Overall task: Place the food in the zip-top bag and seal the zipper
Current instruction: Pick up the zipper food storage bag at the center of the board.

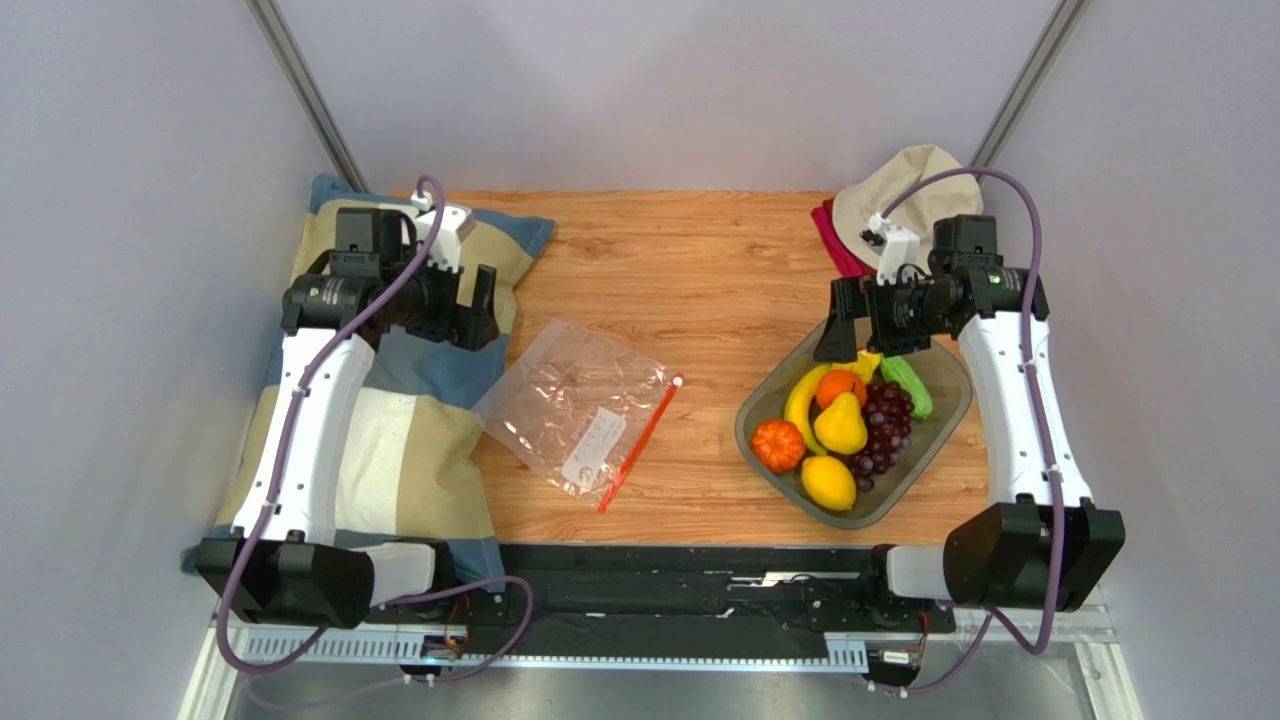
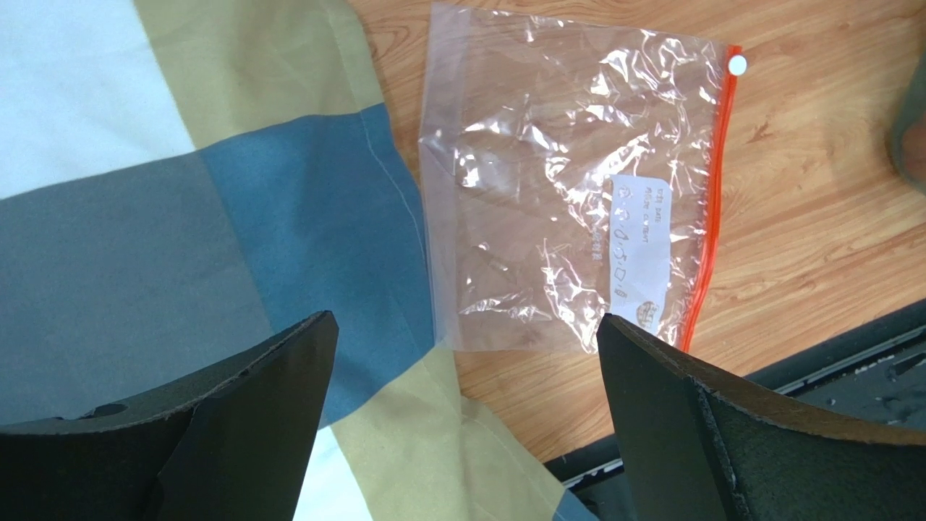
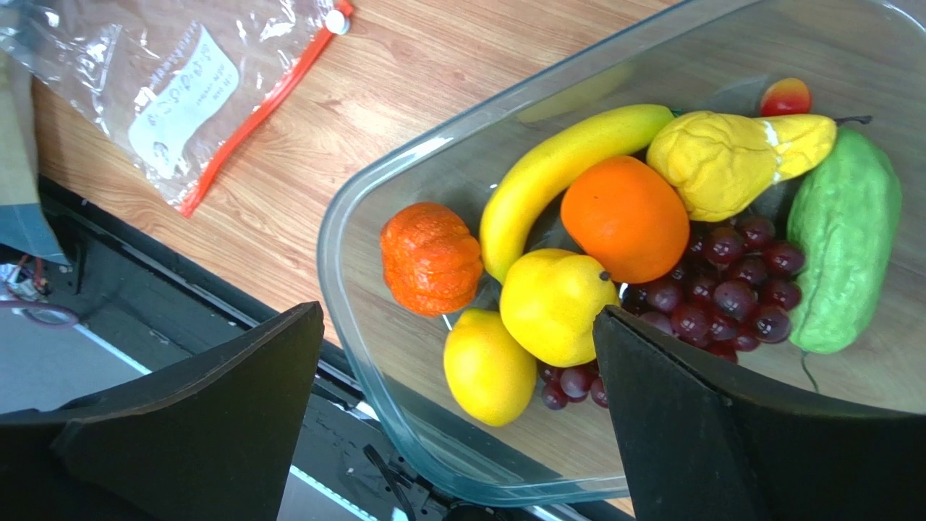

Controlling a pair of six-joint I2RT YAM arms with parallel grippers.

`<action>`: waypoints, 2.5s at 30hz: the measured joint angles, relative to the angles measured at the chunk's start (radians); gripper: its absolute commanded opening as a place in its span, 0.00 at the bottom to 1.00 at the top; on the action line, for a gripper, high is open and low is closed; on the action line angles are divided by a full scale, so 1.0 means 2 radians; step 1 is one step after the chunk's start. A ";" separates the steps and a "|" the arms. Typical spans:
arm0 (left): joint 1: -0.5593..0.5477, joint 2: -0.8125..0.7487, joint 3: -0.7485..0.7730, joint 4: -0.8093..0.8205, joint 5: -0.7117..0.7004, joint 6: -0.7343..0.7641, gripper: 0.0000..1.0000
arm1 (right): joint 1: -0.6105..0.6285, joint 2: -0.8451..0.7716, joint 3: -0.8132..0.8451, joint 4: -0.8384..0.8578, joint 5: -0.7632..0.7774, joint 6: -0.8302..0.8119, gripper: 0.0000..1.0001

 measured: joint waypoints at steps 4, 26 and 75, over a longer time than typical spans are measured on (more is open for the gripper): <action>-0.048 0.003 -0.009 0.010 -0.015 0.005 0.99 | 0.006 -0.004 -0.007 0.012 -0.011 0.012 1.00; -0.307 0.111 -0.201 0.176 -0.141 0.091 0.99 | 0.016 -0.059 -0.076 0.036 -0.019 0.038 1.00; -0.295 -0.049 -0.179 0.242 -0.069 -0.039 0.00 | 0.144 -0.030 -0.152 0.390 -0.117 0.476 0.65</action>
